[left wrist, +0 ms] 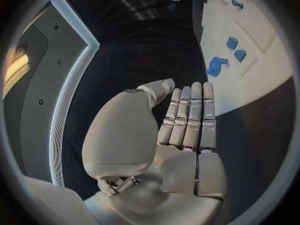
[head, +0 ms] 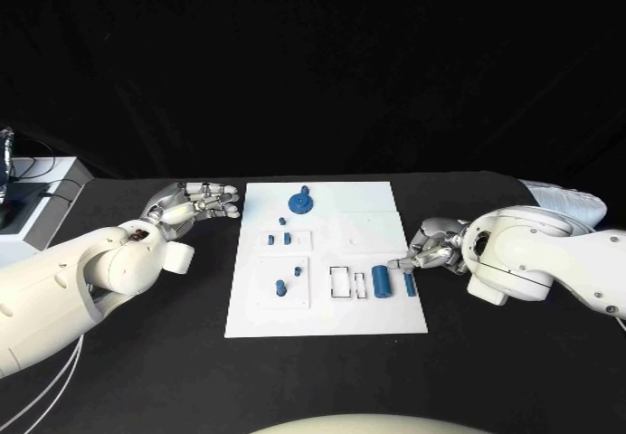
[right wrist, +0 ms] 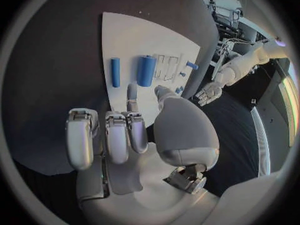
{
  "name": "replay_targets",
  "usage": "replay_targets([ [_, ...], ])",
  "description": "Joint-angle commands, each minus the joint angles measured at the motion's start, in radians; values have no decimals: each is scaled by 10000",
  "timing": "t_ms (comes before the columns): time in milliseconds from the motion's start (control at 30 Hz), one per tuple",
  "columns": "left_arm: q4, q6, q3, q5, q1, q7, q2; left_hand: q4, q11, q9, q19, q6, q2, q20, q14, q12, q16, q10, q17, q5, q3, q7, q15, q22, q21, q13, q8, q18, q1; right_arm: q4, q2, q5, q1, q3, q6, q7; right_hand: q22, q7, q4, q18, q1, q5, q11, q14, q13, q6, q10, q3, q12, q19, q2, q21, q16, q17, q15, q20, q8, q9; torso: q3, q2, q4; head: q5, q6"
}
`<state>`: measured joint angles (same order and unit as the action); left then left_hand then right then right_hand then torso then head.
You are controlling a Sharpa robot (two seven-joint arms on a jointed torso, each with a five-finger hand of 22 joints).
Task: Assemble the parts on the task board
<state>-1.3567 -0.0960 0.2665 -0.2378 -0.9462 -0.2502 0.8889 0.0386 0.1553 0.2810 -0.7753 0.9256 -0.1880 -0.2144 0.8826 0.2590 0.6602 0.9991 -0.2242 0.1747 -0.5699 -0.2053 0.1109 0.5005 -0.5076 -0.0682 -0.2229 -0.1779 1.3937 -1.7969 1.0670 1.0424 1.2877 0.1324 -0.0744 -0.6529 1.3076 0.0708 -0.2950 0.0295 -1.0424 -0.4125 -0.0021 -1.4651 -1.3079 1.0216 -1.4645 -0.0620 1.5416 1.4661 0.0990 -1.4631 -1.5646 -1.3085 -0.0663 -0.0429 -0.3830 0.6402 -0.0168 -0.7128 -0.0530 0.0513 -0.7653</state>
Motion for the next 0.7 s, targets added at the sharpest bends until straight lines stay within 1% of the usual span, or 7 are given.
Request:
replay_targets([
  [33,-45,131,6,72,3,-146,8,-16,1,-11,32,-53,25,-60,26,20,-53,26,-4,-9,13,41,9,-16,48,2,-31,25,-63,54,-73,405,4,25,810,-556,2393,-114,2,-112,221,92,-110,-1057,-2397,9,-906,128,18,858,-42,-57,-62,-2623,-80,107,-168,273,-31,5,7,3,-30],
  [100,-47,127,6,77,3,-137,13,-6,0,-14,32,-58,23,-63,28,17,-54,20,-6,-9,17,43,10,-21,58,3,-31,25,-78,94,-148,417,4,54,927,-573,2402,-129,1,-119,318,169,-123,-1057,-2397,-9,-905,198,15,865,-53,-101,-62,-2623,-94,119,-224,402,-14,-7,8,-5,-36],
  [167,-51,130,6,80,3,-128,16,-3,0,-15,32,-58,24,-63,28,16,-55,20,-6,-9,17,43,10,-22,61,3,-32,25,-82,142,-252,407,2,107,970,-584,2399,-137,-2,-118,430,267,-131,-1057,-2397,-47,-904,295,11,860,-57,-92,-62,-2623,-103,128,-269,535,-8,-9,6,-16,-59],
  [333,-51,148,5,83,3,-105,12,12,-1,-18,32,-61,38,-66,29,14,-57,16,-8,-5,14,44,10,-28,73,4,-34,24,-97,253,-591,393,-59,227,831,-591,2394,-133,-7,-114,668,457,-129,-1057,-2381,-142,-891,546,-16,851,-61,-73,-62,-2623,-102,133,-315,767,1,-27,-4,-43,-80],
  [433,-45,158,5,86,4,-92,4,12,-1,-18,32,-61,38,-66,29,14,-57,16,-8,-5,14,44,10,-28,73,4,-34,24,-97,326,-776,397,-111,264,783,-591,2387,-122,-10,-109,756,590,-120,-1057,-2360,-204,-874,733,-47,842,-27,-48,-62,-2623,-96,128,-323,889,3,-21,-1,-41,-88],
  [500,-43,169,5,90,4,-80,-4,22,0,-22,32,-69,37,-69,27,11,-61,10,-9,-5,16,40,10,-34,84,6,-32,23,-111,393,-909,445,-159,291,731,-592,2378,-115,-13,-102,829,676,-112,-1057,-2344,-242,-861,890,-71,833,-8,-14,-62,-2623,-89,123,-326,973,-5,-17,6,-54,-112],
  [700,-21,191,5,96,5,-67,-33,33,2,-26,32,-77,34,-71,26,8,-64,4,-11,-5,19,36,11,-40,96,6,-30,23,-127,522,-1125,597,-212,320,730,-597,2373,-111,-13,-98,840,731,-108,-1057,-2331,-262,-851,988,-91,827,19,5,-62,-2623,-85,119,-328,1025,-6,-17,19,-61,-134],
])
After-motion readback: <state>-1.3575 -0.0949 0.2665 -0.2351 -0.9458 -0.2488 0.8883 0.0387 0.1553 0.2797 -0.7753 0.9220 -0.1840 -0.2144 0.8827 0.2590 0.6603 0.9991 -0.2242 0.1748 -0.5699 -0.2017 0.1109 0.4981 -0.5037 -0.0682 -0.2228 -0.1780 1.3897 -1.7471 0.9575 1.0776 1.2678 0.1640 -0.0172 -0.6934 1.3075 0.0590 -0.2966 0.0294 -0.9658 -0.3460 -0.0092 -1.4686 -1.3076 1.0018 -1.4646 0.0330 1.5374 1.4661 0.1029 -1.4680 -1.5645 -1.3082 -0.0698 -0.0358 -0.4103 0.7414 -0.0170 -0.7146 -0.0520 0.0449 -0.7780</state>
